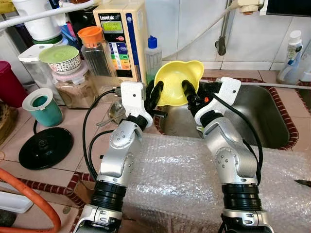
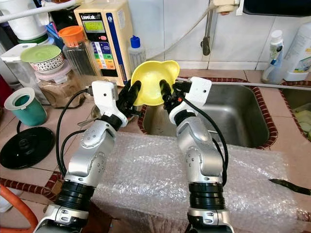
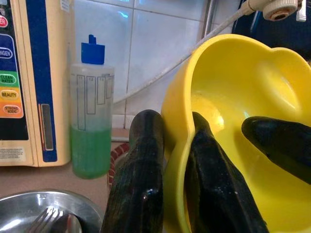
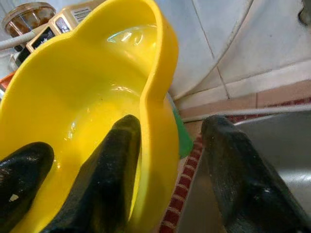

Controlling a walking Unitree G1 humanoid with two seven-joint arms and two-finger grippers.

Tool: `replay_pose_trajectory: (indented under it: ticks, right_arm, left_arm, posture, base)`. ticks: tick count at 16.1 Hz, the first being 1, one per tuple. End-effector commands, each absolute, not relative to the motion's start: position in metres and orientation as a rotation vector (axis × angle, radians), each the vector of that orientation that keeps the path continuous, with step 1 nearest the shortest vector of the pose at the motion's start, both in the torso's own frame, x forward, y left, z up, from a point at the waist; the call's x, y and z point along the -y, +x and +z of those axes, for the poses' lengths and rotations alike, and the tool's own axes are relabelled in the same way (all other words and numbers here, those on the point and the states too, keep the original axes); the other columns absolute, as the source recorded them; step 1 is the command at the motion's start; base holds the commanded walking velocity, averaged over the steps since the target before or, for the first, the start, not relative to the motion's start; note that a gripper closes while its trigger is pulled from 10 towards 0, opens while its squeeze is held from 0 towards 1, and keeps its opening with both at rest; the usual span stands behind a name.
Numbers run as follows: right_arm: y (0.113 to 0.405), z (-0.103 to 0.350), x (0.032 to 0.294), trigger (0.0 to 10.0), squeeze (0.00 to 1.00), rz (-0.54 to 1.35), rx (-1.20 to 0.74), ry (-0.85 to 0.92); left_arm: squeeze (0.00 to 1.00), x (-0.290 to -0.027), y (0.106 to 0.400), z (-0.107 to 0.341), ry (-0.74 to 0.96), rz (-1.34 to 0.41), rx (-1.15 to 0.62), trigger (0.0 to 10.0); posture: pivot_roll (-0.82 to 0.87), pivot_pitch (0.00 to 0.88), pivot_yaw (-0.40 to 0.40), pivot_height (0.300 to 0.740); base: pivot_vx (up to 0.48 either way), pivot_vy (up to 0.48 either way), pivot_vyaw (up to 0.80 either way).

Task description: Kitchen organization

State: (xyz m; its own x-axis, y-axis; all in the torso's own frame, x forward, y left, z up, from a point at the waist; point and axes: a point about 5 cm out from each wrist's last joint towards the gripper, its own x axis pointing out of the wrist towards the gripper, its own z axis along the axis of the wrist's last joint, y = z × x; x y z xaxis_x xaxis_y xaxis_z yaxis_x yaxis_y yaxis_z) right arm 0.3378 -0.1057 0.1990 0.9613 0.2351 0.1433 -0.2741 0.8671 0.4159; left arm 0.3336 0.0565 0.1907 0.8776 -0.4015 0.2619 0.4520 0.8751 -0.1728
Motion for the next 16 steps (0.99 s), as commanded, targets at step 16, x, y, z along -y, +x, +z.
replay_pose_trajectory:
  ticks: [16]
  right_arm:
    - [0.340,0.166,0.114,0.0,0.00,0.169,-0.134,0.566]
  left_arm:
    - [0.00,-0.052,0.328,0.194,-0.273,-0.520,0.227,2.7]
  posture:
    - [-0.05,0.000,0.121,0.740]
  base:
    - [0.000,0.000,0.00]
